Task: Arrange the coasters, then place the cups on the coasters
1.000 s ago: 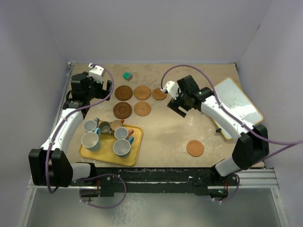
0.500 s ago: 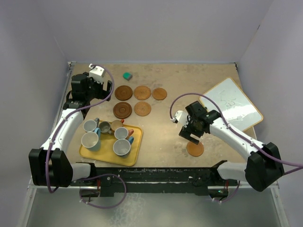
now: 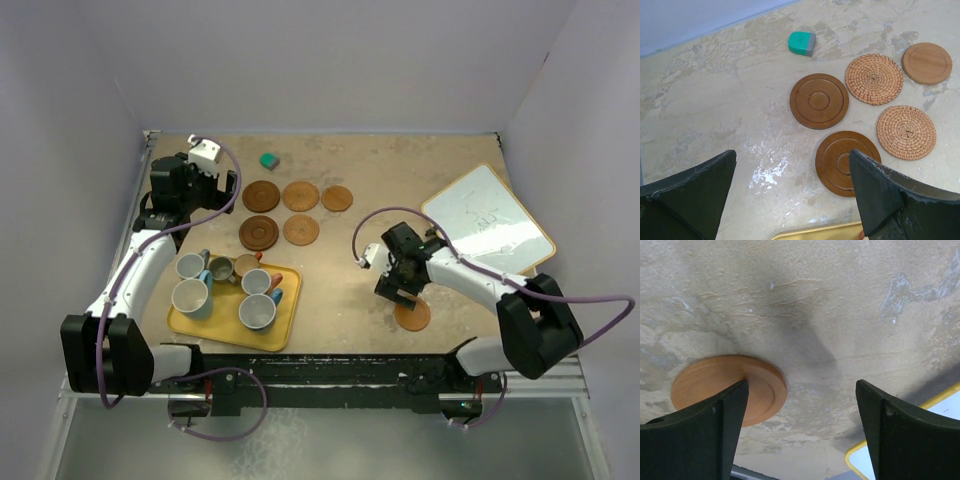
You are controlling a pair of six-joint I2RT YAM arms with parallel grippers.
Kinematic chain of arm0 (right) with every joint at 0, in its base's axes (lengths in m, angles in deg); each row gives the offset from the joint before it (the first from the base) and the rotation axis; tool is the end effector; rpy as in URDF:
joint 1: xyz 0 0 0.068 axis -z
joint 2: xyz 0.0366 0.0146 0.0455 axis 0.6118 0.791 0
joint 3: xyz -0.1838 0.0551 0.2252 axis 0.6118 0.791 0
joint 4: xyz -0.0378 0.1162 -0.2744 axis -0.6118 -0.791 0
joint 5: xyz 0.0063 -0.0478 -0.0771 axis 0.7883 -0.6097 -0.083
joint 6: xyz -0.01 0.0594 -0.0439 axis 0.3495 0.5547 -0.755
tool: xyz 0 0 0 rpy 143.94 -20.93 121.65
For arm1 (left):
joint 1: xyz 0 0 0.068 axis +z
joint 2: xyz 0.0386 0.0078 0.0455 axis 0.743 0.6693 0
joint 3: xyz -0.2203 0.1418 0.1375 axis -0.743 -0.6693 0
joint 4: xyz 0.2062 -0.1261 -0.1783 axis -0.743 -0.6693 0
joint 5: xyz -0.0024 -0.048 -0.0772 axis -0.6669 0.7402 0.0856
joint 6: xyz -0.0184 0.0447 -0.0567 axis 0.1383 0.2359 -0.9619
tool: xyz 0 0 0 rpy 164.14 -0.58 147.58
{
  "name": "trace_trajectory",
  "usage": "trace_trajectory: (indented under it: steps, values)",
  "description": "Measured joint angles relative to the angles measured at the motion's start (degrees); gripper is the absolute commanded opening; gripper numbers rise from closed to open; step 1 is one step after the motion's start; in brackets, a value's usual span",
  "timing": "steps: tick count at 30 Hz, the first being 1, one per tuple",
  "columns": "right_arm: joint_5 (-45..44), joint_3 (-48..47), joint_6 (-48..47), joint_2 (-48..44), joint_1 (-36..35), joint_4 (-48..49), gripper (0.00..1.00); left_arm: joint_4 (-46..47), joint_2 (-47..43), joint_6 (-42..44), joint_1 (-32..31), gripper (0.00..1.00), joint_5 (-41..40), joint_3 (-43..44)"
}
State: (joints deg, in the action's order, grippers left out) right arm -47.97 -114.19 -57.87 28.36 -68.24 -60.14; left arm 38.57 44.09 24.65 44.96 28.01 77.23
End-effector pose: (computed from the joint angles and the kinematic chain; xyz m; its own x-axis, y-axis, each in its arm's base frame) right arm 0.2490 0.1376 0.1490 -0.4341 -0.8683 -0.2400 -0.8218 0.4908 -0.2895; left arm 0.3484 -0.0324 0.3124 -0.3511 0.1631 -0.9220 0.3118 0.9489 0.0491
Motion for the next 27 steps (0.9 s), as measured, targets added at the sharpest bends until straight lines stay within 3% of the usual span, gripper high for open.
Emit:
trace_trajectory:
  steps: [13, 27]
  values:
    - [-2.8, -2.95, -0.04, 4.72, -1.36, 0.5, 0.88, 0.0, 0.0, 0.02, 0.0, 0.9, -0.02, 0.0]
    - [-5.31, -18.84, 2.01, 19.54, -1.4, 7.58, 0.87, 0.02, -0.33, 0.02, 0.0, 0.9, -0.07, 0.0]
